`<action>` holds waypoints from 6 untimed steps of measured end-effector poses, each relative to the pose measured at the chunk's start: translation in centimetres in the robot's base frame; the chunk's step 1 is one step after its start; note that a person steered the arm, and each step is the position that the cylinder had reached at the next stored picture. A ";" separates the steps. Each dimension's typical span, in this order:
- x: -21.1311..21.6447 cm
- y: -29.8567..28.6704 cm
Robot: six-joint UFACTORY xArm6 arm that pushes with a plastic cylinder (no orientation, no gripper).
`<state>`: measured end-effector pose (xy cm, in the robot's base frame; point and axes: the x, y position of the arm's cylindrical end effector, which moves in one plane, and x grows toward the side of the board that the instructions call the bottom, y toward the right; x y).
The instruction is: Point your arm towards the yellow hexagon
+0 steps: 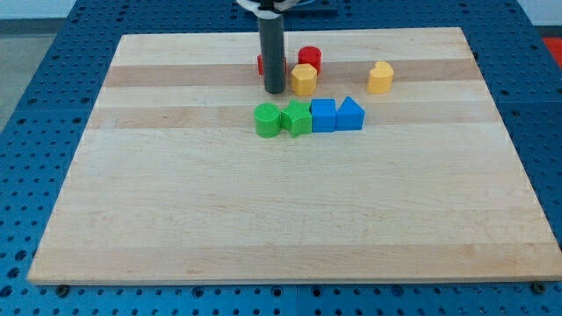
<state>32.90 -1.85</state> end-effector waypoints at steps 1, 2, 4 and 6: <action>0.0 2.7; 0.0 5.3; 0.1 8.1; 0.6 10.5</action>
